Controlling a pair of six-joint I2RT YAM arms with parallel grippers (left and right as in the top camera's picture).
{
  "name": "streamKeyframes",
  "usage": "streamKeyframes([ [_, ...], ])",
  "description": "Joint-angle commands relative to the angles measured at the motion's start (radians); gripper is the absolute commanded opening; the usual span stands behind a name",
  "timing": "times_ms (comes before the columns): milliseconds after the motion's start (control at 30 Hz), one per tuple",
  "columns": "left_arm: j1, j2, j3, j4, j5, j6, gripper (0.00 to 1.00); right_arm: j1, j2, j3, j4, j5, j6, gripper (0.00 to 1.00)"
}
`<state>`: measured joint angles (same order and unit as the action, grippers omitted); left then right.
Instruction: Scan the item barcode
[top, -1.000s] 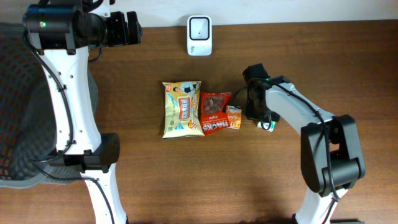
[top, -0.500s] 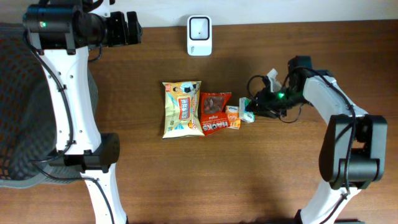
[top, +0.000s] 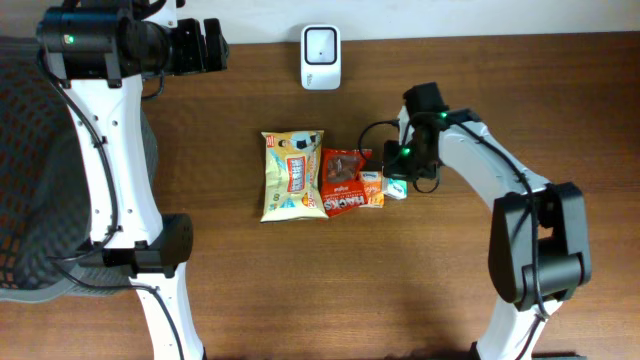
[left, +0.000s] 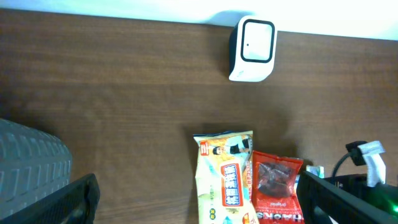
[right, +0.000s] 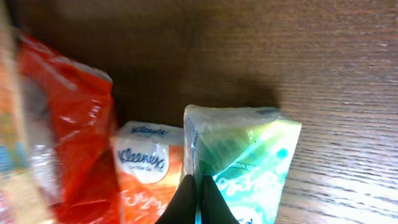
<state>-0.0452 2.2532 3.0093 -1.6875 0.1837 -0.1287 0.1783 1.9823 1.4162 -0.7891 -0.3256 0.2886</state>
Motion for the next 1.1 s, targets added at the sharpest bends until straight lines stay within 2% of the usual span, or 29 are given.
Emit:
streamKeyframes([
  [0,0.005,-0.022,0.012,0.0,0.007,-0.006,0.99,-0.106,0.005,0.045,0.0,-0.454,-0.03,0.04],
  [67,0.005,-0.022,0.012,0.0,0.007,-0.006,0.99,-0.19,0.005,0.045,-0.043,-0.774,-0.145,0.04],
  [100,0.005,-0.022,0.012,0.0,0.007,-0.006,0.99,-0.216,0.005,0.044,-0.071,-0.806,-0.19,0.04],
  [167,0.005,-0.022,0.012,0.0,0.007,-0.006,0.99,-0.255,0.005,-0.003,-0.074,-0.729,-0.204,0.04],
  [200,0.005,-0.022,0.012,0.0,0.007,-0.006,0.99,-0.256,0.005,-0.006,-0.088,-0.63,-0.203,0.04],
  [233,0.005,-0.022,0.012,0.0,0.007,-0.006,0.99,-0.245,0.005,-0.006,-0.111,-0.46,-0.203,0.38],
  [267,0.005,-0.022,0.012,0.0,0.007,-0.006,0.99,-0.23,0.005,-0.006,-0.128,-0.343,-0.203,0.6],
  [367,0.005,-0.022,0.012,0.0,0.007,-0.006,0.99,-0.18,0.005,0.014,-0.12,-0.301,-0.204,0.59],
  [433,0.004,-0.022,0.012,0.0,0.007,-0.006,0.99,-0.095,0.005,0.076,-0.143,-0.115,-0.201,0.6],
  [467,0.005,-0.022,0.012,0.0,0.007,-0.006,0.99,-0.014,0.005,0.089,-0.138,0.137,-0.126,0.66],
  [500,0.005,-0.022,0.012,0.0,0.007,-0.006,0.99,0.032,0.005,0.087,-0.139,0.272,-0.096,0.71],
  [567,0.004,-0.022,0.012,0.0,0.007,-0.006,0.99,0.137,0.005,0.085,-0.122,0.462,-0.052,0.72],
  [633,0.005,-0.022,0.012,0.0,0.007,-0.006,0.99,0.169,0.008,0.058,-0.077,0.569,-0.005,0.71],
  [833,0.005,-0.022,0.012,0.0,0.007,-0.006,0.99,0.166,0.101,0.024,-0.021,0.57,0.01,0.65],
  [900,0.004,-0.022,0.012,0.0,0.007,-0.006,0.99,0.16,0.119,0.024,-0.018,0.574,0.018,0.52],
  [967,0.004,-0.022,0.012,0.0,0.007,-0.006,0.99,0.13,0.111,0.029,-0.034,0.563,0.045,0.49],
  [1033,0.007,-0.022,0.012,0.0,0.007,-0.006,0.99,0.074,0.1,0.105,-0.135,0.488,0.072,0.48],
  [1067,0.006,-0.022,0.012,-0.001,0.007,-0.006,0.99,0.04,0.099,0.185,-0.233,0.43,0.061,0.59],
])
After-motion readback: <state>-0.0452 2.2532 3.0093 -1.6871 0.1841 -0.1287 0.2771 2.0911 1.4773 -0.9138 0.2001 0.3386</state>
